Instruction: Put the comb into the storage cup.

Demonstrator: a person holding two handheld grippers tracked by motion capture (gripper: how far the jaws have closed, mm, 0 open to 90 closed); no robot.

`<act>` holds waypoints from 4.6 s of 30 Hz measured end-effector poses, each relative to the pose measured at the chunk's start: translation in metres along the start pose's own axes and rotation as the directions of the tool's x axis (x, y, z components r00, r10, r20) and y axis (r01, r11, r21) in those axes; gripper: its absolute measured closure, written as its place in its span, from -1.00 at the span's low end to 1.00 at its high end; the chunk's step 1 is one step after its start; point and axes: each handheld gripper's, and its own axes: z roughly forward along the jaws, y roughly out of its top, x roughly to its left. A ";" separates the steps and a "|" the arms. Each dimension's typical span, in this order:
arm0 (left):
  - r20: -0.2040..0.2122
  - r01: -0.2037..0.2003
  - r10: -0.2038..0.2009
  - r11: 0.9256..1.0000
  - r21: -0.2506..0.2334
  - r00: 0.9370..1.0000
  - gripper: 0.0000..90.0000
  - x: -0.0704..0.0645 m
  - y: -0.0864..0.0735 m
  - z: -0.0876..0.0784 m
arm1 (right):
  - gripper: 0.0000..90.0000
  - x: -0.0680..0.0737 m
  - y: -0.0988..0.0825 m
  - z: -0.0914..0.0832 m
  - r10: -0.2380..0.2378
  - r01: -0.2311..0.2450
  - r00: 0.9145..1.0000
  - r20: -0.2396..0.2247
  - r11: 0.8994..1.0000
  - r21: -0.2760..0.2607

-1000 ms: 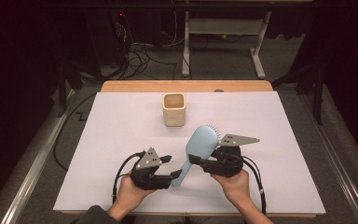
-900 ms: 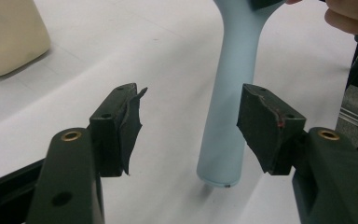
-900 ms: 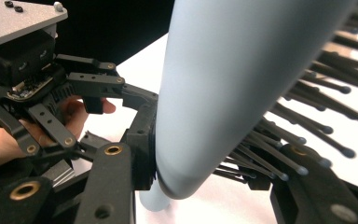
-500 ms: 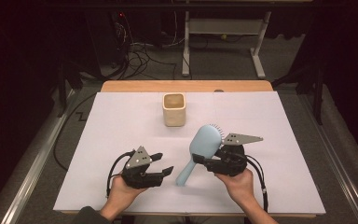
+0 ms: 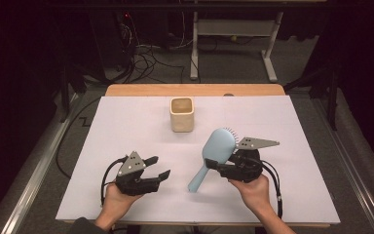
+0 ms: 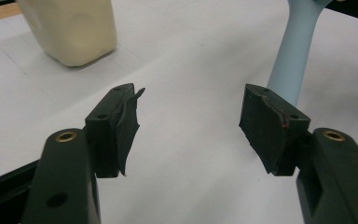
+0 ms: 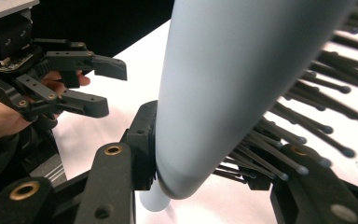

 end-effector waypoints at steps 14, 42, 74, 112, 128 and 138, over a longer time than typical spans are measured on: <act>-0.051 0.028 -0.030 0.999 -0.032 0.998 -0.20 0.015 -0.012 -0.017 | 0.25 -0.006 0.002 -0.006 0.006 -0.006 1.000 0.025 1.000 0.002; -0.127 0.103 -0.108 0.994 -0.048 0.986 -0.21 0.040 -0.045 -0.039 | 0.25 -0.023 0.013 -0.017 0.014 -0.015 0.996 0.088 1.000 0.015; -0.142 0.166 -0.172 0.985 -0.052 0.975 -0.24 0.049 -0.067 -0.041 | 0.24 -0.043 0.034 -0.016 0.016 -0.021 0.987 0.162 1.000 0.024; -0.165 0.191 -0.199 0.979 -0.066 0.966 -0.25 0.054 -0.076 -0.046 | 0.24 -0.055 0.075 0.001 -0.003 -0.010 0.977 0.214 0.998 0.058; -0.160 0.199 -0.208 0.978 -0.067 0.965 -0.25 0.055 -0.076 -0.045 | 0.24 -0.060 0.088 0.008 0.000 -0.016 0.975 0.222 0.998 0.068; -0.156 0.199 -0.207 0.978 -0.062 0.966 -0.25 0.056 -0.076 -0.044 | 0.24 -0.061 0.095 0.012 -0.004 -0.013 0.975 0.223 0.997 0.073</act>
